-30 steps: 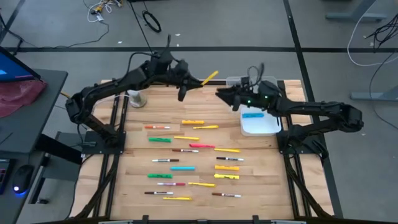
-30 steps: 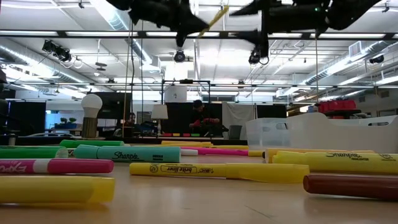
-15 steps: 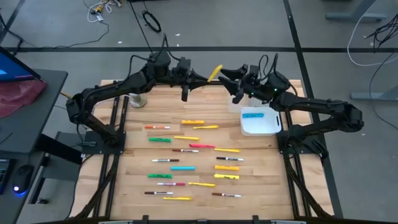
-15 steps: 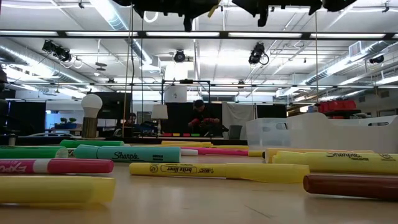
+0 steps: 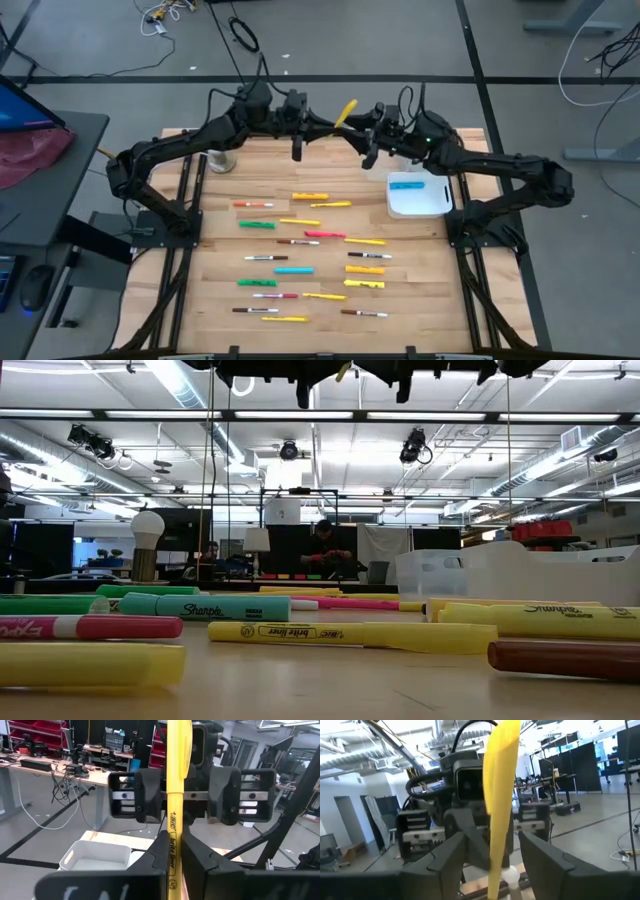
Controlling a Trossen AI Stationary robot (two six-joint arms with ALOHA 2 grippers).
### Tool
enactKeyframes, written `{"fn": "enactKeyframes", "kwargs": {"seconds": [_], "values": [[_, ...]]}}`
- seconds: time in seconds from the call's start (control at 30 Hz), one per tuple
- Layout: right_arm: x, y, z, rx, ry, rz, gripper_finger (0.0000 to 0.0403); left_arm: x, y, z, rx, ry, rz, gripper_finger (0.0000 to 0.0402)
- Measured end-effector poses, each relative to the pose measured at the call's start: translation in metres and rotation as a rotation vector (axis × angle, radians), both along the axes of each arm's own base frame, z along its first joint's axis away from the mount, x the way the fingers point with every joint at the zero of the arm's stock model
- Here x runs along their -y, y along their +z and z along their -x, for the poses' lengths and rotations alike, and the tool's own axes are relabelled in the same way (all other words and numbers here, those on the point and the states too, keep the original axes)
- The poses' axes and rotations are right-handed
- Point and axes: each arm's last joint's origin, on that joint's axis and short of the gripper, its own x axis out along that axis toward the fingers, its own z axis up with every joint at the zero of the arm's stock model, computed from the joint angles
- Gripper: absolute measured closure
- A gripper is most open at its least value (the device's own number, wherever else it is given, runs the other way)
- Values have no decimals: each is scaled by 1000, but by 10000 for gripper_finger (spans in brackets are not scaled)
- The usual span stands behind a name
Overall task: Pick & Place Markers
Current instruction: Put the yellow pen into the gray bin
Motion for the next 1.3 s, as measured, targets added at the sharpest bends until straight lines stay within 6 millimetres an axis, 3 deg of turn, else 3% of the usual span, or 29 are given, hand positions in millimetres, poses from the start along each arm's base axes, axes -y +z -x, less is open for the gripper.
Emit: {"fn": "enactKeyframes", "kwargs": {"seconds": [0.2, 0.47, 0.6, 0.8, 1.0, 1.1, 1.3], "values": [[1, 2, -4, 14, 3, 10, 259, 3, 0, -2, 2, 7, -1, 370], [-1, 8, 0, 44, 5, 17, 381, 3, 1, -2, 5, 16, -2, 354], [-2, 11, 5, 42, 2, -36, 379, 3, -1, -2, -10, 34, 9, 332], [-5, 24, 40, -36, -112, -128, 383, 1, -10, 0, -99, 64, 66, 277], [7, 43, 87, -452, -359, -342, 383, 0, -22, 2, -213, 79, 117, 234], [29, 31, 103, -650, -484, -521, 383, 0, -23, 2, -224, 78, 121, 229], [87, -41, 126, -983, -609, -825, 383, 1, -23, 1, -224, 75, 122, 235]]}}
